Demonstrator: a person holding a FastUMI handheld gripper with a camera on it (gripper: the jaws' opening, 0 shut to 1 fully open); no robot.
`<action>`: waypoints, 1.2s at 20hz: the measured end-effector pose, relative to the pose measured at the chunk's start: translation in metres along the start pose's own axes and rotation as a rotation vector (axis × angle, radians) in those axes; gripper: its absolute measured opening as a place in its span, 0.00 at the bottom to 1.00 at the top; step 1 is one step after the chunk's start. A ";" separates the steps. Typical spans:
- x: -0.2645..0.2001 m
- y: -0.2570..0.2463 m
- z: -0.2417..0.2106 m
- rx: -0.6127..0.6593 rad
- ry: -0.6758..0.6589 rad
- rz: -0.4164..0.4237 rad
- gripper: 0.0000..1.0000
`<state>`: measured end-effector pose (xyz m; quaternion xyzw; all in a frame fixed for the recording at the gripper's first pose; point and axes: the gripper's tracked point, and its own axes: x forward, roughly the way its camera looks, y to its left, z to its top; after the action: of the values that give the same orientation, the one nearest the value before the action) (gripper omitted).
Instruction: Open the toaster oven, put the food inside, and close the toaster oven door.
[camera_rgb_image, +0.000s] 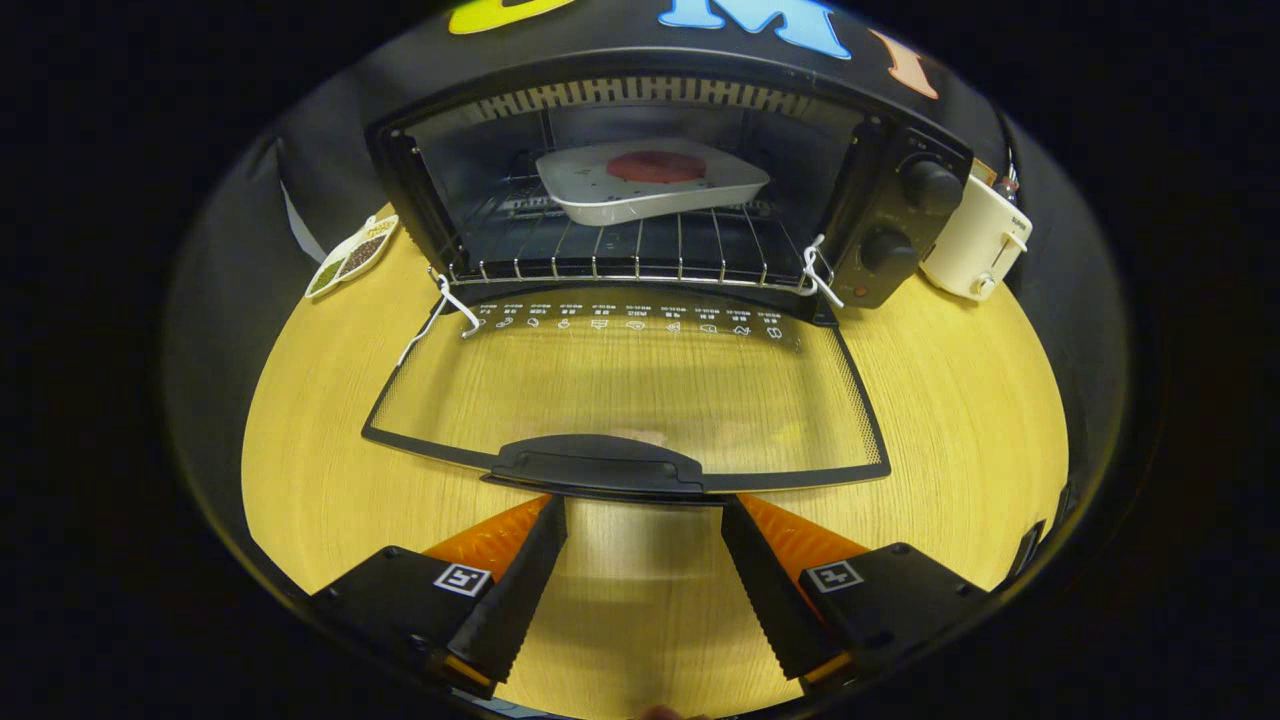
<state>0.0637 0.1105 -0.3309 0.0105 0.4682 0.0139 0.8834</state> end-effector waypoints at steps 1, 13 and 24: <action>-0.004 0.000 0.001 -0.013 -0.017 0.000 0.98; -0.068 0.008 0.060 0.051 -0.232 0.046 0.99; -0.228 -0.059 0.186 0.034 -0.770 0.055 0.98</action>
<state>0.0911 0.0430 -0.0398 0.0422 0.1019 0.0249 0.9936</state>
